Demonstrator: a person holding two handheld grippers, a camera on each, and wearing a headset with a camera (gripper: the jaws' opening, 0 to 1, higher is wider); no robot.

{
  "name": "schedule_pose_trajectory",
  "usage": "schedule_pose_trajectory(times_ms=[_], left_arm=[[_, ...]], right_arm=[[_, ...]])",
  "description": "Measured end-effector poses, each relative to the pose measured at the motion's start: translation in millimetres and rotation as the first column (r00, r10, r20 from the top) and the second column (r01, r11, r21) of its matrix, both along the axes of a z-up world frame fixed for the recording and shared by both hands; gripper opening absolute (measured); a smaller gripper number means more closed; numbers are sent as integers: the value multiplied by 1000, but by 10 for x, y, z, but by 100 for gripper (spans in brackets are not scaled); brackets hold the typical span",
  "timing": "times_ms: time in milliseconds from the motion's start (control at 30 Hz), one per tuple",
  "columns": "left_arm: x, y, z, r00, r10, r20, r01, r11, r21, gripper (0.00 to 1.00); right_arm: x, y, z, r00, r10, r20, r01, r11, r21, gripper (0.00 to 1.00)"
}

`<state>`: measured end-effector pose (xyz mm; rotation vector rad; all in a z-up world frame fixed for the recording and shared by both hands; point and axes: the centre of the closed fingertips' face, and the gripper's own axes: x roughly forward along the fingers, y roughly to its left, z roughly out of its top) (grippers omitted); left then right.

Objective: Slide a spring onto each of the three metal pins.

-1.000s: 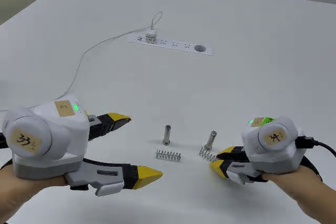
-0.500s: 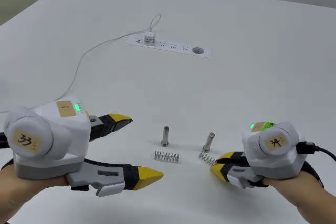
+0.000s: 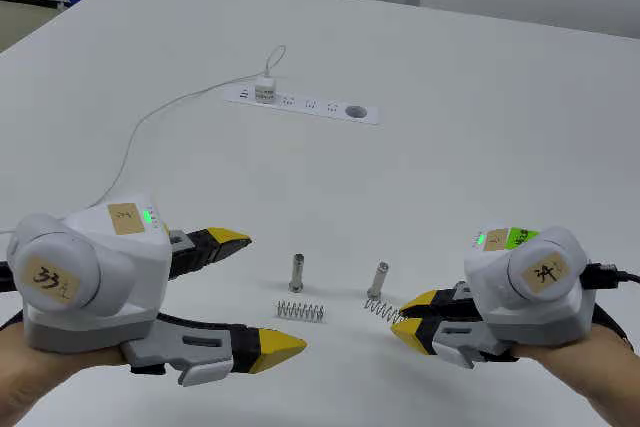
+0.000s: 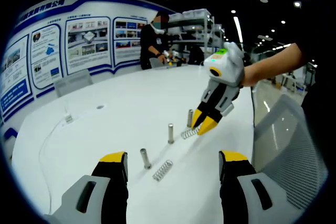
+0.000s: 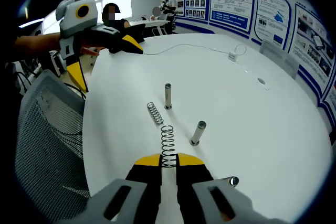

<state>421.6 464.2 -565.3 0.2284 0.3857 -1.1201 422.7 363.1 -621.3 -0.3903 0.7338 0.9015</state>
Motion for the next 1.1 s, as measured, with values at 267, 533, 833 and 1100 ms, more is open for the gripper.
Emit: schedule_pose_trajectory(times_ms=[267,533,833,1100], left_arm=[[-92,-212,41,996,-85,36,85,996,13,67],[-232,-349,49,981,-179,73,176,983,47,63],[-331,-486,101,968,-229,105,226,973,36,48],[-372,-540,42,957,-266,114,259,963,77,35]], right_arm=[[-118,218,409,993,95,64,-96,995,15,10],[-251,319,533,982,163,91,-163,987,-7,10],[-386,364,565,967,233,108,-227,972,-59,10],[-458,396,537,954,278,109,-269,959,-85,10]])
